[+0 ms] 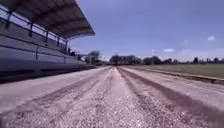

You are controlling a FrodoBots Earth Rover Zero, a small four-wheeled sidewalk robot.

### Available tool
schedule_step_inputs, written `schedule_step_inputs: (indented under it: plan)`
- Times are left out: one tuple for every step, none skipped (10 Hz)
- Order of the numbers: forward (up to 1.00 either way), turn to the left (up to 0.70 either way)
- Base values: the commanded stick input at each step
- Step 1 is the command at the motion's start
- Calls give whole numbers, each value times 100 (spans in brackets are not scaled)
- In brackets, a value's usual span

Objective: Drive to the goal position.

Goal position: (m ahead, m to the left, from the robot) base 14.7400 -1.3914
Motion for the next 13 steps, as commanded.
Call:
schedule_step_inputs:
  plan:
    - [100, 0]
    - [100, 0]
    - [100, 0]
    - [100, 0]
    - [100, 0]
    - [100, 0]
    - [100, 0]
    - [100, 0]
    - [100, 0]
    - [100, 0]
    - [100, 0]
    - [100, 0]
    - [100, 0]
